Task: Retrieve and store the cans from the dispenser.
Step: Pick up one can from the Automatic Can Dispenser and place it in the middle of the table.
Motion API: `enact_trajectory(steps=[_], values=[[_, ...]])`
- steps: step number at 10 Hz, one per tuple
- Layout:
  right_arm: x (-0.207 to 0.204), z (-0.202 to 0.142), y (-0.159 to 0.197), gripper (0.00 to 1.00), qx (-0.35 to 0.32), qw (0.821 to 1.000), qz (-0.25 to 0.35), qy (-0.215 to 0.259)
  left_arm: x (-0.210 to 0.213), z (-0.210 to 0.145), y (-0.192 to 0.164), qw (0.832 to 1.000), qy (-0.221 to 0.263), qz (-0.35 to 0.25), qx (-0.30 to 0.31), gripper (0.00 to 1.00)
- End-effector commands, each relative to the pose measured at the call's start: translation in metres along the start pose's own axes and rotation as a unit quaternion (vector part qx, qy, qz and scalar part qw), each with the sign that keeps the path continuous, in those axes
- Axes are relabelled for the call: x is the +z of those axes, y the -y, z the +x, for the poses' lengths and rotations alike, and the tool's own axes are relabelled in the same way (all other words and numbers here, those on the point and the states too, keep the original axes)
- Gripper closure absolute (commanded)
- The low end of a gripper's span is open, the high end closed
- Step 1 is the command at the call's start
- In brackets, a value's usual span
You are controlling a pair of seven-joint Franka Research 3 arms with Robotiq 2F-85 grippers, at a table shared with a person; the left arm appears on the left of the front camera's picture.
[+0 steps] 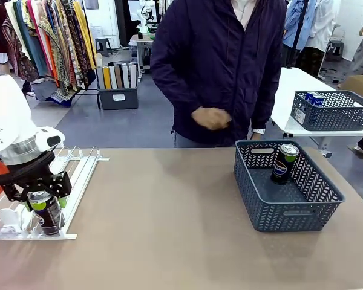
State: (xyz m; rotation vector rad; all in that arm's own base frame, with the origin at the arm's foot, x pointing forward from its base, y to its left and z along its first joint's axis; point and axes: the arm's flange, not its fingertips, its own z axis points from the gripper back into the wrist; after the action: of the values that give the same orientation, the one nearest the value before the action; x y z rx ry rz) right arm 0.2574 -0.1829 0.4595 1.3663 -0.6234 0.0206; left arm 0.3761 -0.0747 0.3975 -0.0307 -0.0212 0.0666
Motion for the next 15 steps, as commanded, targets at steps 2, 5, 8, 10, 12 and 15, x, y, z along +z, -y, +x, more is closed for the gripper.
enact_trajectory(steps=[2, 5, 8, 10, 12, 15], values=[[-0.002, 0.004, -0.003, 0.0, 0.004, 1.0, 0.012, 0.012, -0.005, -0.014, -0.003, 1.0, 0.004, 0.01, 0.006, 1.0], [-0.002, 0.004, -0.003, 0.0, 0.004, 1.0, 0.012, 0.012, 0.0, -0.016, -0.006, 1.0, 0.015, 0.011, 0.012, 1.0], [-0.002, 0.004, -0.003, 0.0, 0.004, 1.0, 0.012, 0.012, 0.048, -0.031, -0.015, 0.998, 0.056, 0.023, 0.002, 1.0], [-0.002, 0.004, -0.003, 0.0, 0.004, 1.0, 0.012, 0.012, 0.114, -0.057, -0.02, 0.996, 0.087, -0.009, -0.022, 1.0], [-0.002, 0.004, -0.003, 0.0, 0.004, 1.0, 0.012, 0.012, 0.167, -0.087, -0.031, 0.984, 0.153, -0.075, -0.059, 1.0], [-0.002, 0.004, -0.003, 0.0, 0.004, 1.0, 0.012, 0.012, 0.193, -0.112, -0.059, 0.961, 0.216, -0.162, -0.063, 1.0]])
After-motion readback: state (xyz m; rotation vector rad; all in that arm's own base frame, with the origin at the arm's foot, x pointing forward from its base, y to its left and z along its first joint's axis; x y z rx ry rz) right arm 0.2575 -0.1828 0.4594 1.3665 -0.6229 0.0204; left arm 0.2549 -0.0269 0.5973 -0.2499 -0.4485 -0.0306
